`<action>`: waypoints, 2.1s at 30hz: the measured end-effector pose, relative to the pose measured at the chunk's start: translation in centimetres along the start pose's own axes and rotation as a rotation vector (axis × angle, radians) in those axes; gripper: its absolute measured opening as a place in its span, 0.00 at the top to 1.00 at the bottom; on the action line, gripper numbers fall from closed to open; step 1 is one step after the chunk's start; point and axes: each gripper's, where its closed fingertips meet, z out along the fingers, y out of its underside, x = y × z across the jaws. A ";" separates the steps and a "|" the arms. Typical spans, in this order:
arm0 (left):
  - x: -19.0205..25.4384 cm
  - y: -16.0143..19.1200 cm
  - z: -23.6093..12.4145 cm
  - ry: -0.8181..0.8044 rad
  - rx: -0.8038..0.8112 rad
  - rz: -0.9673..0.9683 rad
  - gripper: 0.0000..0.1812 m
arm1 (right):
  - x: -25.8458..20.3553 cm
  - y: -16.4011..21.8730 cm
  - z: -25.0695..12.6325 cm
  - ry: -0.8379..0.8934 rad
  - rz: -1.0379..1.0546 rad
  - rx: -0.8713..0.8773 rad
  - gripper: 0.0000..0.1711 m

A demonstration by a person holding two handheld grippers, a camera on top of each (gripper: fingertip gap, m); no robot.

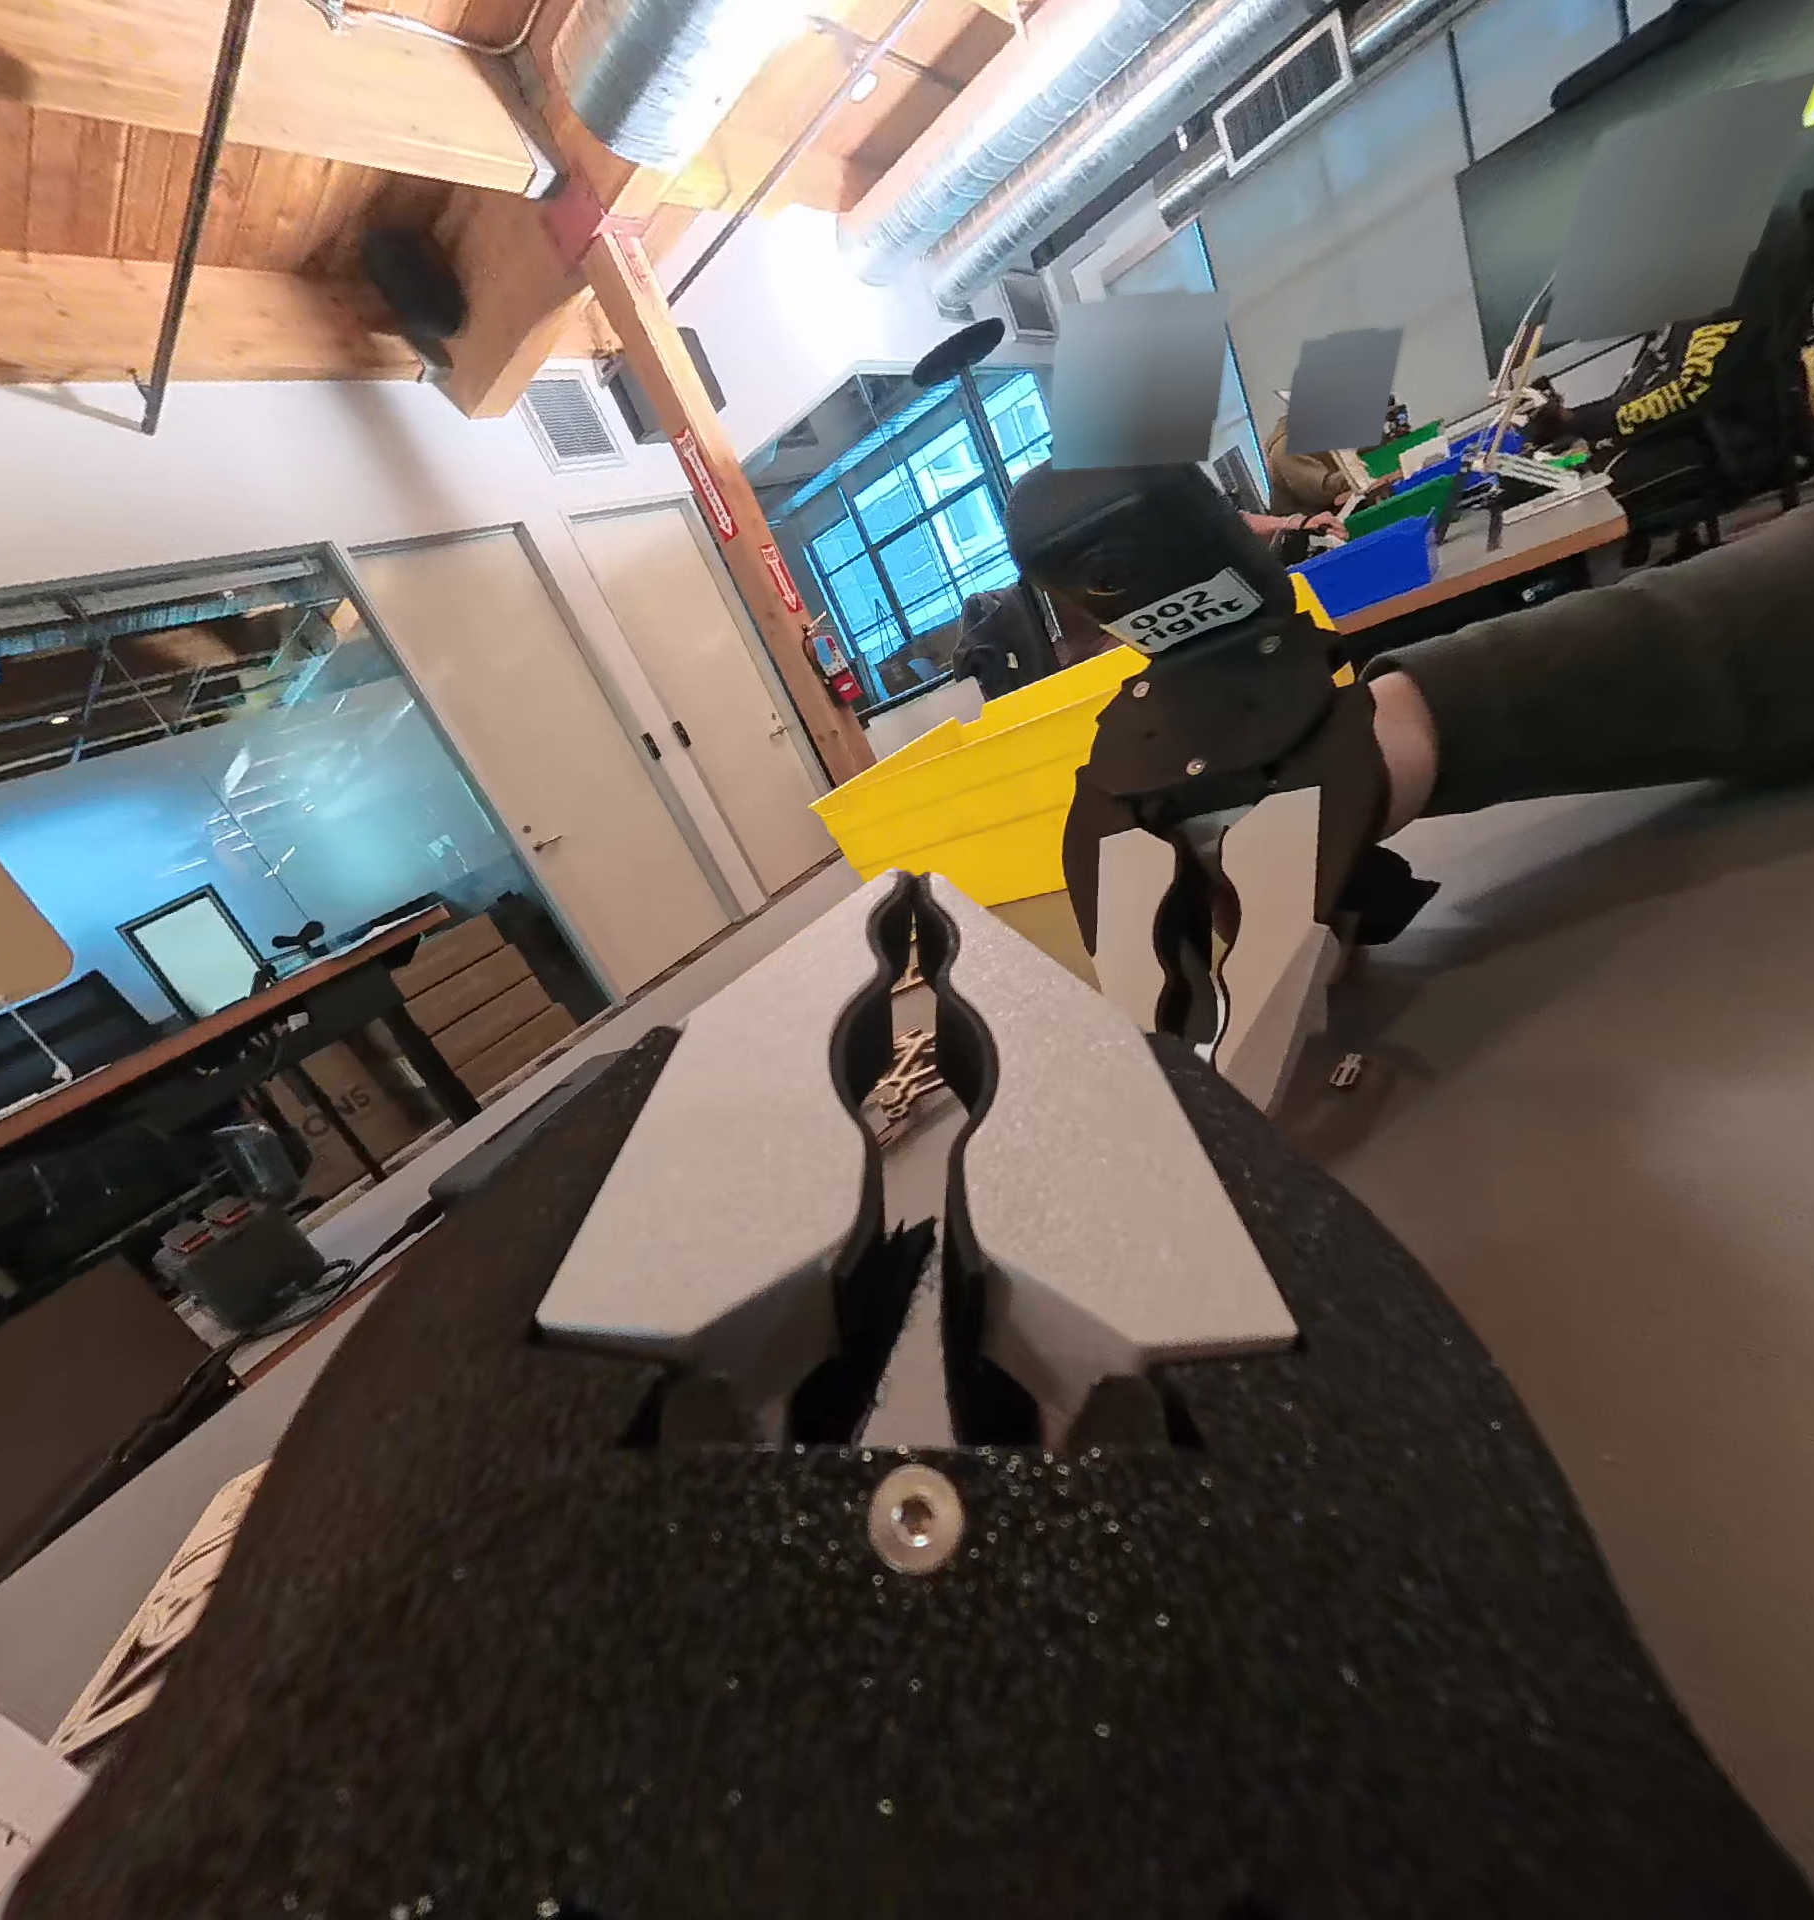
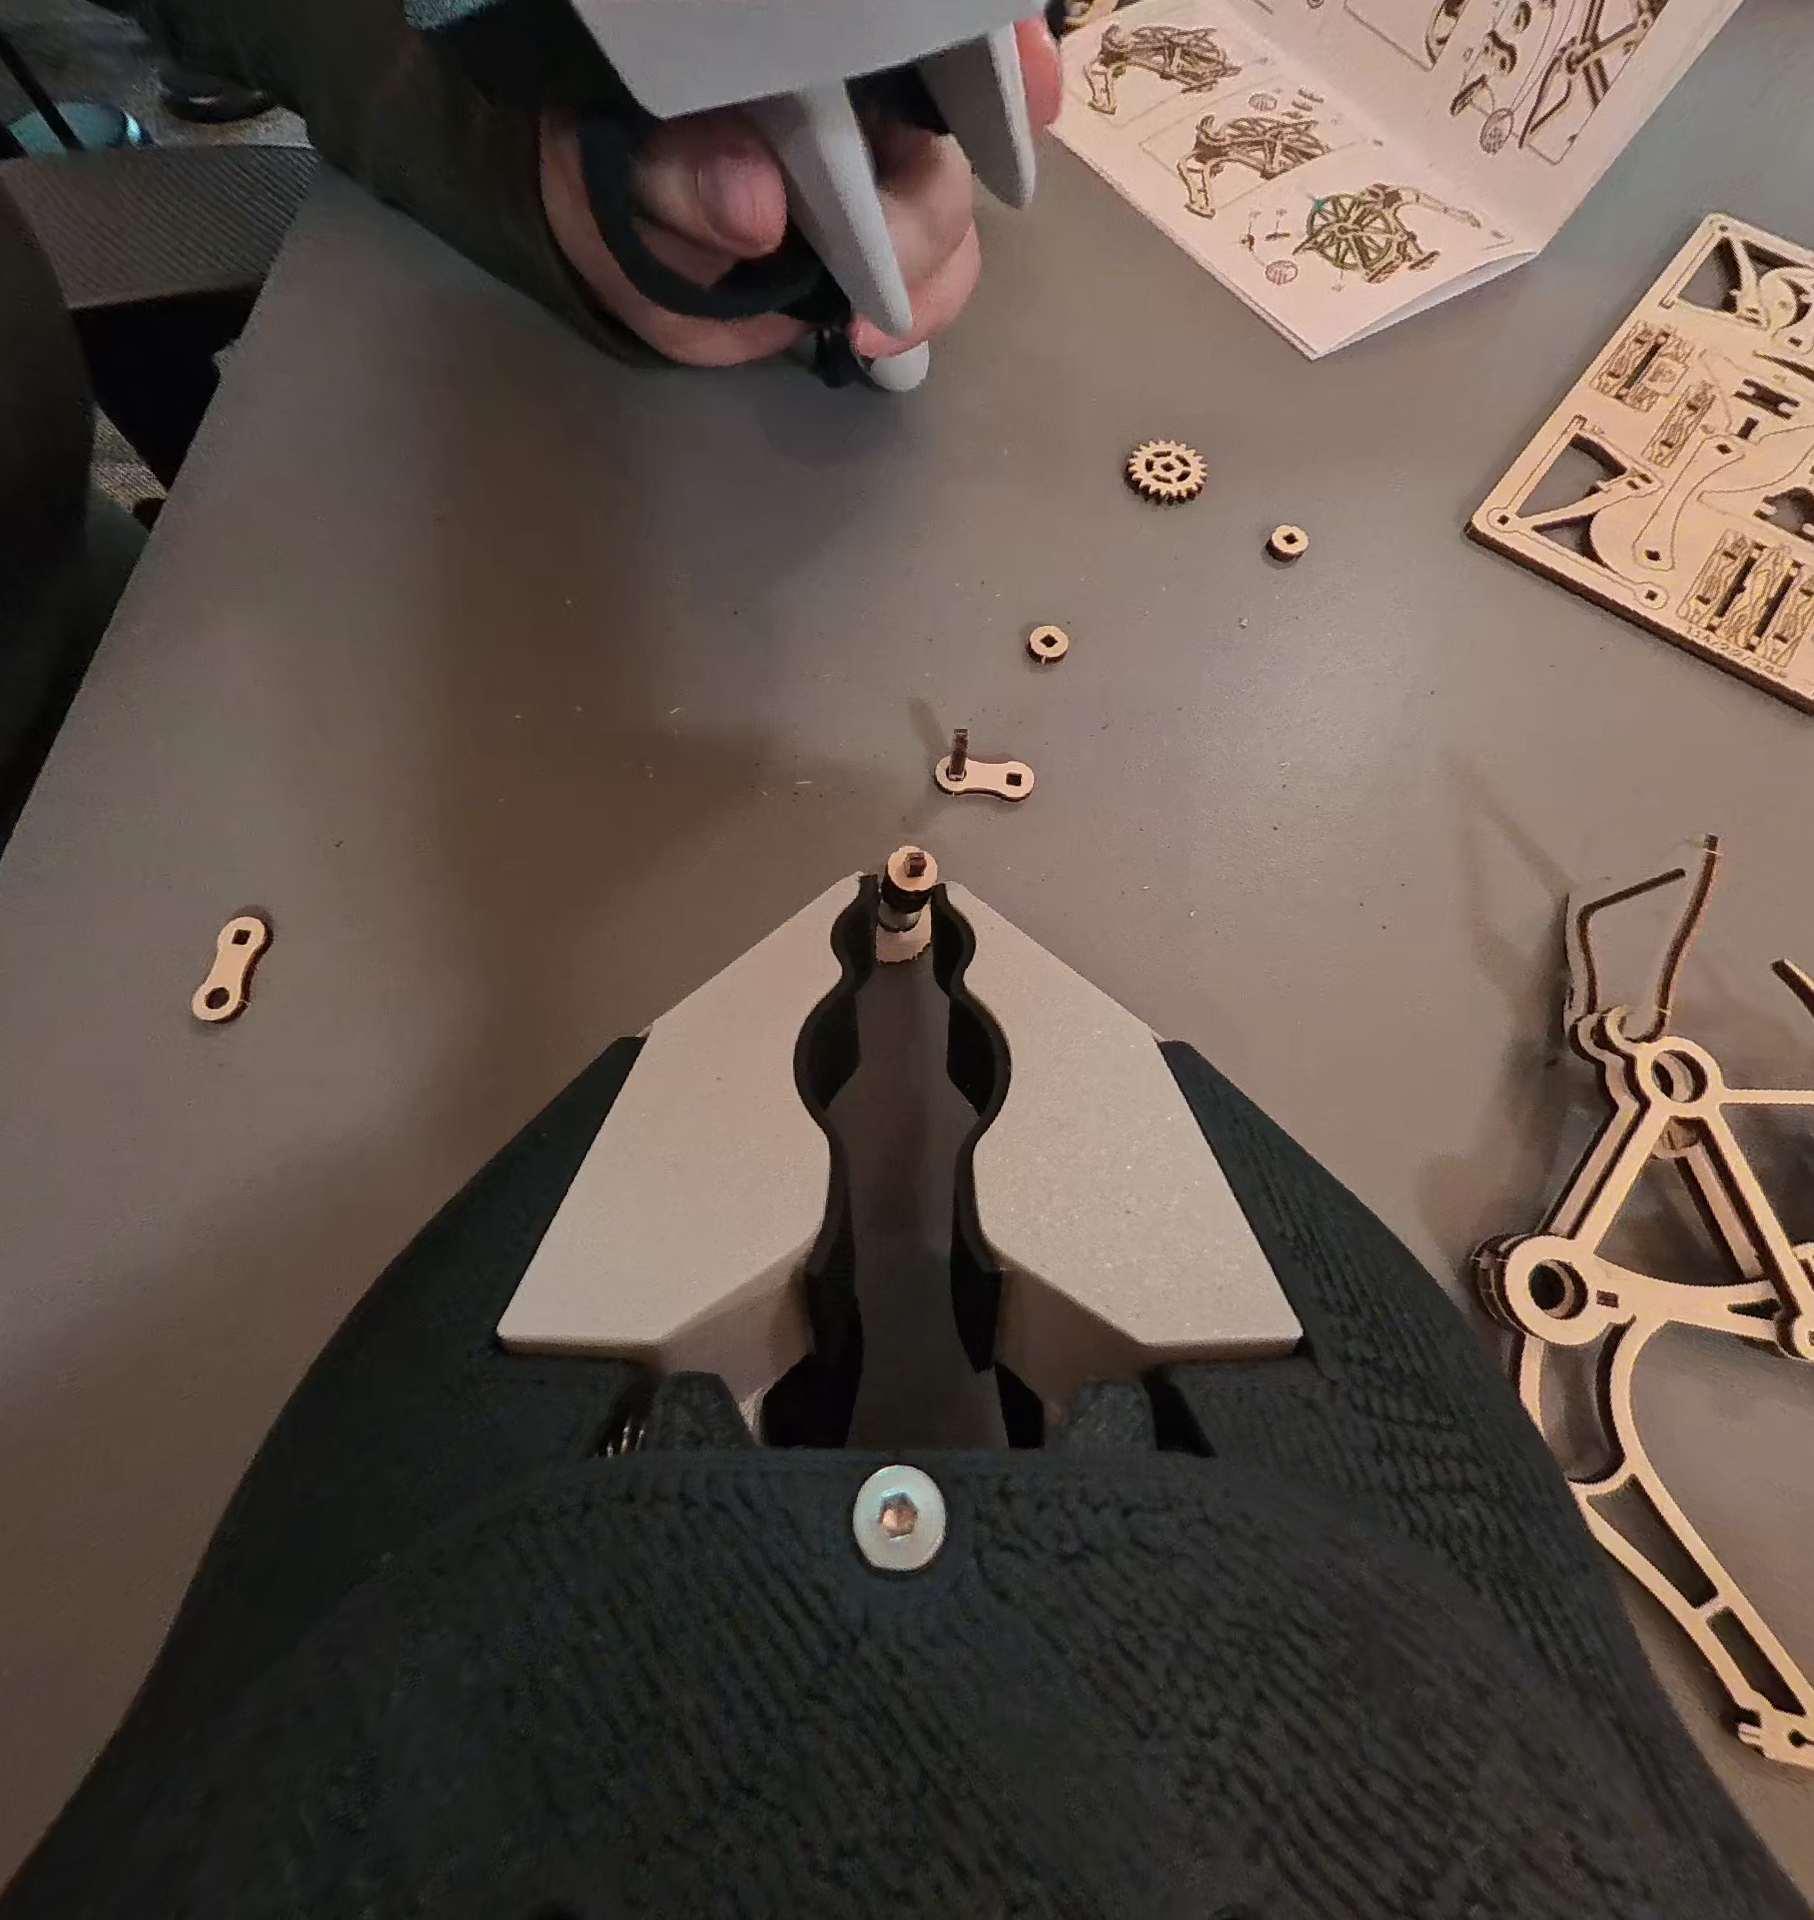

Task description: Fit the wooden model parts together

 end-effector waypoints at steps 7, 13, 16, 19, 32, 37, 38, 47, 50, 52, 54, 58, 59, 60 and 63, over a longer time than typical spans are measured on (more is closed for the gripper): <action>-0.4 0.2 0.0 -0.006 -0.004 -0.039 1.00 | 0.1 -0.1 -0.1 -0.001 0.014 0.011 0.88; -0.3 0.2 -0.1 -0.002 -0.008 -0.041 1.00 | -0.1 -0.3 -0.3 -0.007 -0.004 0.028 0.76; -0.5 0.2 -0.1 -0.012 -0.009 -0.043 1.00 | 0.0 -0.5 -0.5 -0.010 0.009 0.046 0.74; -0.8 0.1 -0.3 -0.027 -0.005 -0.054 1.00 | 0.2 -1.1 -1.1 -0.017 0.044 0.103 0.73; -0.1 -0.1 -0.1 -0.006 -0.007 -0.034 1.00 | -1.0 -1.8 -1.9 -0.019 0.011 0.046 0.82; 0.1 0.4 0.0 -0.002 -0.036 -0.043 1.00 | -1.1 -0.8 -1.0 0.048 -0.012 -0.093 0.86; -0.3 1.0 0.0 -0.031 -0.073 -0.034 1.00 | -1.2 -0.6 -0.8 0.051 -0.024 -0.118 0.86; -1.2 -0.8 -0.7 -0.038 -0.023 -0.188 0.93 | -0.4 -2.9 -0.7 0.080 -0.026 0.066 0.96; 0.0 -2.4 -0.9 0.055 0.032 -0.222 0.71 | -0.3 -6.8 -2.8 0.058 0.003 0.396 0.96; 1.7 -2.1 -0.5 0.136 0.000 -0.223 0.64 | -1.0 -9.1 -4.5 0.012 0.008 0.599 0.96; 3.4 -1.5 -0.1 0.205 -0.042 -0.244 0.66 | -1.6 -10.4 -5.4 -0.009 0.001 0.716 0.96; 4.5 -1.8 -0.2 0.239 -0.005 -0.265 0.82 | -3.2 -11.0 -4.8 -0.051 -0.059 0.754 0.96; 4.4 -2.1 -0.3 0.240 0.016 -0.269 0.86 | -3.6 -11.1 -4.7 -0.062 -0.070 0.759 0.96; 4.4 -2.3 -0.4 0.249 0.033 -0.277 0.88 | -3.8 -11.2 -4.7 -0.070 -0.077 0.769 0.96; 5.0 -2.5 -0.6 0.295 0.062 -0.278 0.92 | -4.1 -11.3 -5.0 -0.084 -0.093 0.786 0.96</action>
